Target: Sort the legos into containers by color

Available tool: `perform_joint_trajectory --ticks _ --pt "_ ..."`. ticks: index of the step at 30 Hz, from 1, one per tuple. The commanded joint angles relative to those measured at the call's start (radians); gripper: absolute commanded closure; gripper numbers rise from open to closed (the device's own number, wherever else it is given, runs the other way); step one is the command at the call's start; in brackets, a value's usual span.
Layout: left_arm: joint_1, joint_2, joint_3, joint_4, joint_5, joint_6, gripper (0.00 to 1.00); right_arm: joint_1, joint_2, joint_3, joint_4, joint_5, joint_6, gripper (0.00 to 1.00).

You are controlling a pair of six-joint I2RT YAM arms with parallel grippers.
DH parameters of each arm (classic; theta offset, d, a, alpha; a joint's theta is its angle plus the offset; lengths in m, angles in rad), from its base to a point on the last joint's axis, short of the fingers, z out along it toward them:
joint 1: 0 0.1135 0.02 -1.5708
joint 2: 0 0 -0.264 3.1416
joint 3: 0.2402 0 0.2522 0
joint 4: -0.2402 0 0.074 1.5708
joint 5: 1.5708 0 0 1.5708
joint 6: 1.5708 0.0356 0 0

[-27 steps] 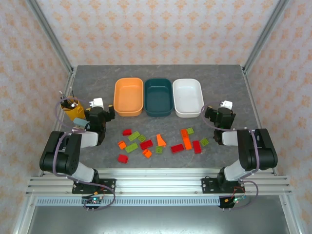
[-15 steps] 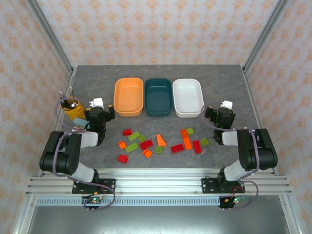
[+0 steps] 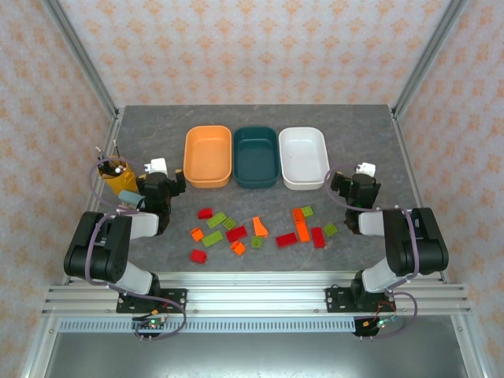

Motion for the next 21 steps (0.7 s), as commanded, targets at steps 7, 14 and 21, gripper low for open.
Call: perform_joint_trajectory --ticks 7,14,21 --pt "-0.008 -0.001 -0.01 0.042 -0.022 0.005 0.0 0.004 -0.011 0.008 0.042 0.018 0.003 0.01" --pt "-0.1 -0.177 0.163 -0.397 -0.117 0.013 0.0 0.013 -0.176 0.103 -0.243 0.147 0.042 0.01" --pt "-0.218 -0.349 0.22 -0.528 -0.244 -0.005 0.0 0.033 -0.335 0.194 -0.348 0.21 0.08 0.01"
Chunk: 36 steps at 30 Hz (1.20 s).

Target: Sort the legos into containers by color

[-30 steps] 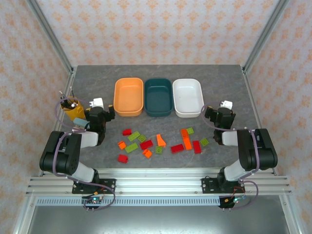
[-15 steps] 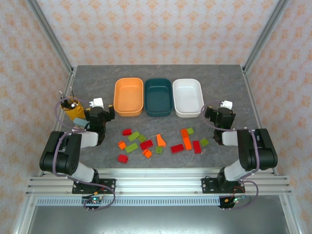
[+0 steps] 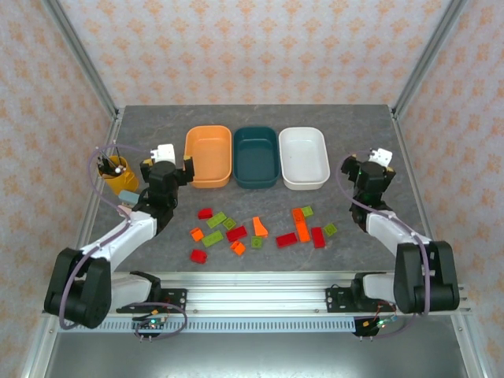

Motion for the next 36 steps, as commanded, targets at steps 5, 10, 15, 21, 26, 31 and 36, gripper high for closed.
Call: perform_joint_trajectory --ticks 5,10,15,21,26,31,36 --pt "-0.132 -0.124 0.209 -0.224 -0.122 0.053 0.0 0.102 -0.182 0.35 -0.351 0.102 0.035 0.01" --pt "-0.148 -0.099 0.573 -0.911 -0.28 -0.678 0.0 0.085 -0.11 0.737 -1.169 0.151 0.633 0.0" --pt "-0.106 -0.012 0.667 -1.005 0.065 -0.674 0.0 0.106 -0.128 0.742 -1.376 -0.007 0.667 0.01" --pt "-0.268 -0.005 0.615 -1.061 0.174 -0.665 0.0 0.116 -0.095 0.676 -1.659 -0.146 0.71 0.1" --pt "-0.403 -0.044 0.505 -1.018 0.258 -0.689 0.0 0.125 -0.092 0.518 -1.635 -0.306 0.763 0.18" --pt "-0.556 -0.056 0.419 -0.95 0.31 -0.727 0.0 0.125 -0.023 0.399 -1.524 -0.42 0.768 0.18" --pt "-0.663 -0.054 0.361 -0.878 0.329 -0.77 0.0 0.125 0.06 0.313 -1.44 -0.49 0.792 0.2"
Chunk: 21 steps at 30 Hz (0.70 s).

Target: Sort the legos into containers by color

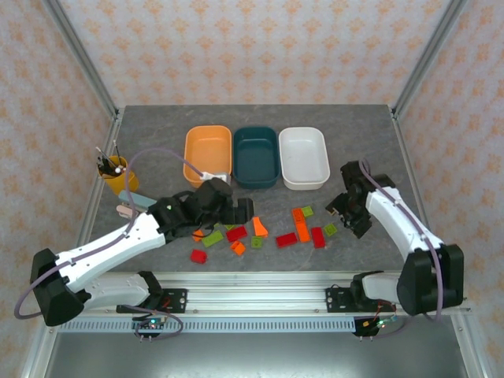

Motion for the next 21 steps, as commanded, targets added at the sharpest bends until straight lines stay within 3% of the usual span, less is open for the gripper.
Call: perform_joint_trajectory --ticks 1,14,18,21 --pt "-0.048 -0.012 -0.025 0.066 0.021 -0.047 0.01 0.006 0.024 -0.06 0.067 -0.071 0.039 0.2" --pt "-0.076 -0.007 -0.042 0.073 0.008 -0.061 0.0 0.005 0.163 -0.122 0.24 -0.136 0.059 0.26" --pt "-0.075 -0.002 -0.038 0.07 0.007 -0.063 0.0 0.005 0.192 -0.125 0.258 -0.135 0.057 0.32" --pt "-0.076 0.002 -0.037 0.07 0.004 -0.066 0.0 0.004 0.207 -0.135 0.275 -0.138 0.064 0.42"
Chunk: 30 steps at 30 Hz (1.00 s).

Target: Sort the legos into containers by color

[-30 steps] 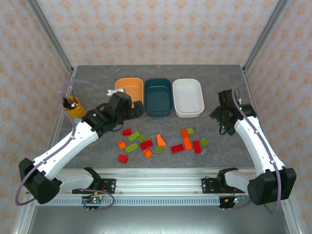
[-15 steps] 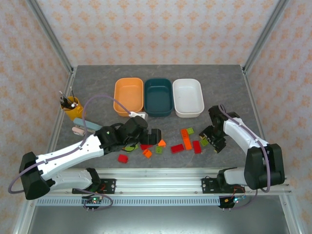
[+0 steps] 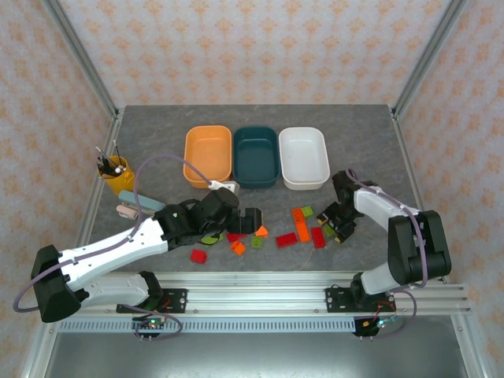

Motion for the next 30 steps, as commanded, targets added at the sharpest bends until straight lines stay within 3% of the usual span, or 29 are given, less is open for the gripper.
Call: perform_joint_trajectory --ticks 1,7,11,14,21,30 --pt "-0.003 0.002 0.001 0.011 -0.017 -0.019 0.0 0.004 0.018 -0.017 0.023 0.006 0.017 0.47" --pt "-0.004 0.001 0.012 0.007 -0.029 -0.028 0.0 0.006 -0.029 0.025 -0.011 0.052 0.003 0.64" --pt "0.009 -0.002 0.071 -0.043 -0.077 -0.042 0.0 0.038 -0.1 0.17 -0.081 0.128 -0.071 0.65" --pt "0.075 -0.001 0.117 -0.054 -0.052 -0.061 0.0 0.084 -0.065 0.327 -0.128 0.166 -0.128 0.65" --pt "0.273 0.04 0.205 -0.053 0.039 -0.082 0.0 0.114 0.229 0.686 -0.131 0.16 -0.186 0.65" --pt "0.421 0.113 0.251 -0.146 0.064 -0.099 0.0 0.111 0.706 1.134 -0.241 0.147 -0.203 0.64"
